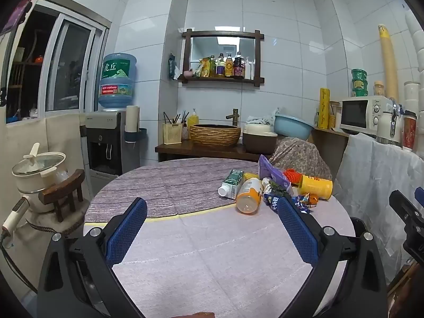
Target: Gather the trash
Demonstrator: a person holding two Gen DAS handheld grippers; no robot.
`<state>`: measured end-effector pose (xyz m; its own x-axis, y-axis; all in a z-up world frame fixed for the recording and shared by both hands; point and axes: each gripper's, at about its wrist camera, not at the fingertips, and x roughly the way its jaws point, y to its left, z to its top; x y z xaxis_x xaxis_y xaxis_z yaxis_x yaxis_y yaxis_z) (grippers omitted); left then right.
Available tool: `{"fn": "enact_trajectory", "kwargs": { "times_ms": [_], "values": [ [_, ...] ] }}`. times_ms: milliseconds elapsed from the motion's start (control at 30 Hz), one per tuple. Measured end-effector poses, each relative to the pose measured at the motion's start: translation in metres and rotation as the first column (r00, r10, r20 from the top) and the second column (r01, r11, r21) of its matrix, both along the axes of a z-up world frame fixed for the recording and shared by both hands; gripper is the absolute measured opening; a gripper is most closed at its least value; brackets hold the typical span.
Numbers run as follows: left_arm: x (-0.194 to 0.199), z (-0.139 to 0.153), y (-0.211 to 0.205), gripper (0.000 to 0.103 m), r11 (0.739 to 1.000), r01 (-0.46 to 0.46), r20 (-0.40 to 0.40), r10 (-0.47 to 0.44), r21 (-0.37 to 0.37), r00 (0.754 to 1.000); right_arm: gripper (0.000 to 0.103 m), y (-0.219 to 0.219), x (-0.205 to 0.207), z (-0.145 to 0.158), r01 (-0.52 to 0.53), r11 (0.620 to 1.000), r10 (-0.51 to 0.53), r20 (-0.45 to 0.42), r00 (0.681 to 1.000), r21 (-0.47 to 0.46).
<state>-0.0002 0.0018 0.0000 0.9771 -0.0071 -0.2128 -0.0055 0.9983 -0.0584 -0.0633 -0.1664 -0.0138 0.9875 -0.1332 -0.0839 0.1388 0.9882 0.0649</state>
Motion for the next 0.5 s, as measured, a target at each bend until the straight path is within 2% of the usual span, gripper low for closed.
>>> {"fn": "enact_trajectory", "kwargs": {
  "times_ms": [500],
  "values": [
    [-0.0002,-0.0065,0.0004,0.098,1.000,-0.006,-0.003,0.006,0.018,1.000,0.098,0.0021,-0.0024,0.0029,-0.006,1.000,0.006,-0.004,1.000,0.002]
  ]
}}
